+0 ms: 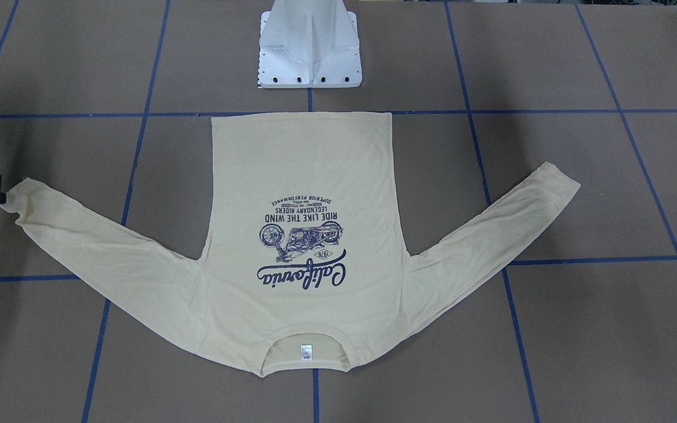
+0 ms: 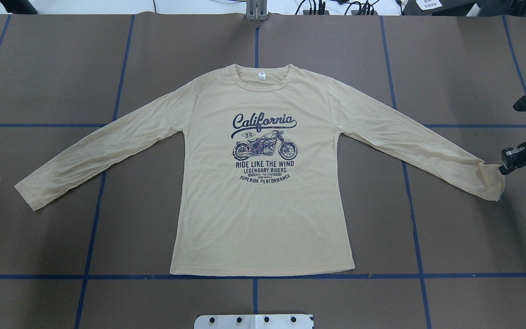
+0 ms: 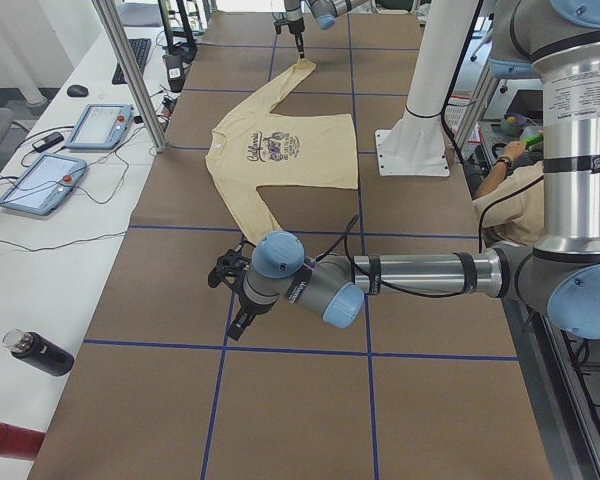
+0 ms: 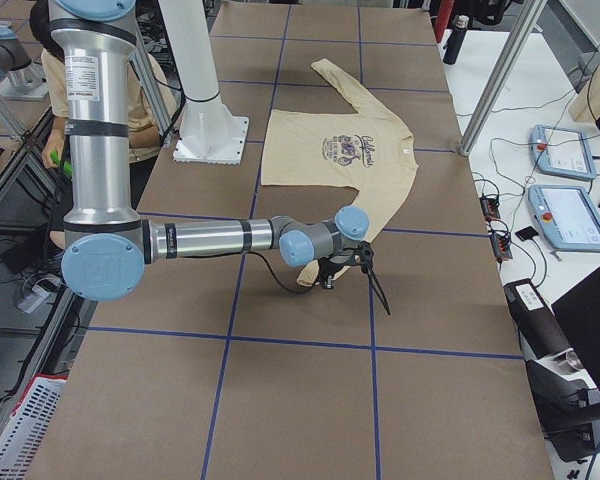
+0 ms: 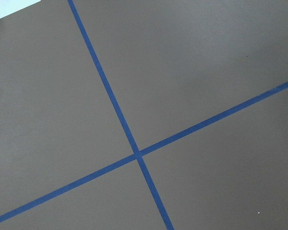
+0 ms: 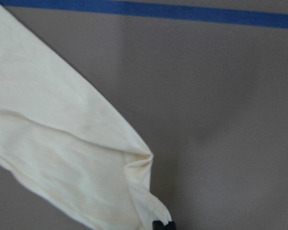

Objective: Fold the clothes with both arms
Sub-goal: 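Grasp the sleeve cuff with the right gripper, then carry the sleeve across the shirt body toward the collar with the right gripper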

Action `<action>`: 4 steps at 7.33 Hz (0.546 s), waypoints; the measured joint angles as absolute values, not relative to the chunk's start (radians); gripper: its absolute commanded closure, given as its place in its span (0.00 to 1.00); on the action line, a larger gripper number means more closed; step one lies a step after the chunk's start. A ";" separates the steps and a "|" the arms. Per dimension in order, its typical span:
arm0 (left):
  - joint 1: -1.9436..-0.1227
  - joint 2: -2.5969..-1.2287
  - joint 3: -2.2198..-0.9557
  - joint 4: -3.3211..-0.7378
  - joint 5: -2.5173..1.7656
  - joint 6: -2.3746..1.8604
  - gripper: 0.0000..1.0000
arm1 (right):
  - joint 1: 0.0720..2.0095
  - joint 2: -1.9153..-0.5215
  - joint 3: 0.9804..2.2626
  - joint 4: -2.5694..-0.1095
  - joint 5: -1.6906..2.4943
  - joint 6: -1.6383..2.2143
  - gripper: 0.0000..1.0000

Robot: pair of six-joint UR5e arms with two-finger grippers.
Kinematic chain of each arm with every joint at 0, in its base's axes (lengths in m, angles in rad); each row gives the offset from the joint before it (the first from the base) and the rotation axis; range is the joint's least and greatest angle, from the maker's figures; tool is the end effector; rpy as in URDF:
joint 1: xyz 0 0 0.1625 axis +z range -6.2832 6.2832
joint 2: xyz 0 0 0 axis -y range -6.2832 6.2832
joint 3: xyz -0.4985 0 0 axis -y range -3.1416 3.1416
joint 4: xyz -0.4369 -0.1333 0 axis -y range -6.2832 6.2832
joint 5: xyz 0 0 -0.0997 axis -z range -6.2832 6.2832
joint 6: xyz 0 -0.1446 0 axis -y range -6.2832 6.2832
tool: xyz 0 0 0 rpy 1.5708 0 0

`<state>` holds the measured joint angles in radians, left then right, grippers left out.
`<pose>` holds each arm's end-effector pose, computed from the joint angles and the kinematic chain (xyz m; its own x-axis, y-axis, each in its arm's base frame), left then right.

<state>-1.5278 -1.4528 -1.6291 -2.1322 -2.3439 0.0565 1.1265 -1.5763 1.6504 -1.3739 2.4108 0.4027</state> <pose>-0.0102 -0.5155 0.7264 0.6974 0.4152 -0.5842 -0.0772 0.8539 0.5147 -0.2154 -0.5120 0.6950 0.6379 -0.0886 0.7650 0.1784 0.9833 -0.0349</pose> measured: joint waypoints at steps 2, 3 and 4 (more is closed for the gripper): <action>-1.528 -1.453 -1.629 -2.132 -2.344 0.055 0.01 | 1.130 -1.451 1.778 -1.564 2.431 0.511 1.00; -1.528 -1.453 -1.628 -2.132 -2.344 0.055 0.01 | 1.103 -1.328 1.787 -1.651 2.431 0.611 1.00; -1.527 -1.453 -1.626 -2.132 -2.344 0.056 0.01 | 1.074 -1.199 1.756 -1.703 2.427 0.710 1.00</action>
<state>-1.5270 -1.4530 -1.6264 -2.1322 -2.3439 0.0555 1.0742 -1.1988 1.7558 -1.7029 2.4269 0.7103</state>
